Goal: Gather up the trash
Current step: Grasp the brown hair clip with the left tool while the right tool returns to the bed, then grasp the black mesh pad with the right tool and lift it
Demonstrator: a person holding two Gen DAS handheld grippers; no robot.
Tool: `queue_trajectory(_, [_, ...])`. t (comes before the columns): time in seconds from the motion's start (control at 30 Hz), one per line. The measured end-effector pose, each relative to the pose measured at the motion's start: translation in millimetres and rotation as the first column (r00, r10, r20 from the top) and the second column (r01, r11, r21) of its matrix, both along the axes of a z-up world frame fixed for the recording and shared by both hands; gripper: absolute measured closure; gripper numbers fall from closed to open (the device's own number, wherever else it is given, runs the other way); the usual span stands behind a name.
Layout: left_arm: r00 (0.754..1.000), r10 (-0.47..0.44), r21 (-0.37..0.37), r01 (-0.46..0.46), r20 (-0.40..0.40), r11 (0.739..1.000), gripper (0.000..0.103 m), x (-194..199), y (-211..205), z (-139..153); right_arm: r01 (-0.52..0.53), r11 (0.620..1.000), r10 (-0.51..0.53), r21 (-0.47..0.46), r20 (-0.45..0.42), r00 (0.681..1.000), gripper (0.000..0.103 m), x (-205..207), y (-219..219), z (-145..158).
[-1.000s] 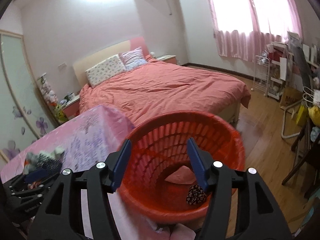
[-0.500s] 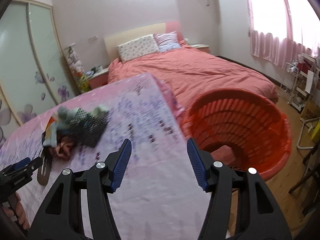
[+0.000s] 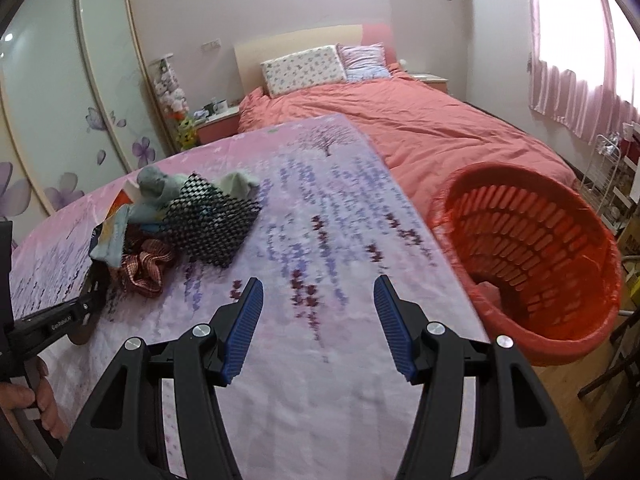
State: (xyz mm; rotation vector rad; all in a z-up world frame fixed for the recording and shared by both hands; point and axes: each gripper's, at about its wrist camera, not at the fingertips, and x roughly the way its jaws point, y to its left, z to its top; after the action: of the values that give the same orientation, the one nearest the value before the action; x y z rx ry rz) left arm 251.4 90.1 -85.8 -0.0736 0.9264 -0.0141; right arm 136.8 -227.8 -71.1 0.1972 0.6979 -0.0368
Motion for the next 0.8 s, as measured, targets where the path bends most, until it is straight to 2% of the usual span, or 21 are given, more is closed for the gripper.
queue_trajectory(0.2, [0.997, 0.073, 0.061, -0.073, 0.001, 0.995, 0.089, 8.0, 40.3, 1.2, -0.044, 0.998, 0.045, 0.038, -0.026, 0.999, 0.045, 26.3, 18.5, -5.6])
queue_trajectory(0.4, [0.997, 0.069, 0.091, -0.071, 0.027, 0.993, 0.089, 14.4, 51.7, 0.7, -0.074, 0.993, 0.080, 0.089, -0.055, 0.995, 0.045, 59.1, 38.9, -9.6])
queue_trajectory(0.53, [0.997, 0.071, 0.058, -0.073, 0.027, 0.996, 0.089, 15.5, 55.0, 2.0, -0.065, 0.992, 0.074, 0.108, -0.074, 0.995, 0.045, 78.3, 49.5, -11.3])
queue_trajectory(0.63, [0.997, 0.071, 0.064, -0.072, 0.027, 0.995, 0.088, 19.1, 59.3, 1.0, -0.057, 0.994, 0.066, 0.088, -0.102, 0.993, 0.045, 92.2, 57.2, -15.5])
queue_trajectory(0.67, [0.997, 0.070, 0.071, -0.072, 0.026, 0.995, 0.088, 20.1, 61.2, 0.2, -0.054, 0.995, 0.063, 0.078, -0.114, 0.991, 0.052, 95.7, 59.2, -18.2])
queue_trajectory(0.7, [0.997, 0.070, 0.076, -0.071, 0.026, 0.995, 0.088, 20.4, 62.3, 0.0, -0.055, 0.996, 0.064, 0.076, -0.128, 0.990, 0.064, 98.1, 60.8, -20.8])
queue_trajectory(0.73, [0.997, 0.070, 0.079, -0.072, 0.026, 0.994, 0.088, 20.6, 63.2, 0.1, -0.052, 0.996, 0.062, 0.075, -0.139, 0.988, 0.067, 98.6, 61.6, -23.0])
queue_trajectory(0.77, [0.997, 0.070, 0.076, -0.072, 0.026, 0.995, 0.088, 20.1, 62.1, 0.0, -0.043, 0.996, 0.052, 0.073, -0.131, 0.990, 0.082, 96.4, 61.1, -22.0])
queue_trajectory(0.8, [0.997, 0.070, 0.072, -0.072, 0.026, 0.995, 0.088, 20.3, 63.2, 0.2, -0.045, 0.996, 0.056, 0.083, -0.131, 0.990, 0.092, 94.4, 57.6, -21.2])
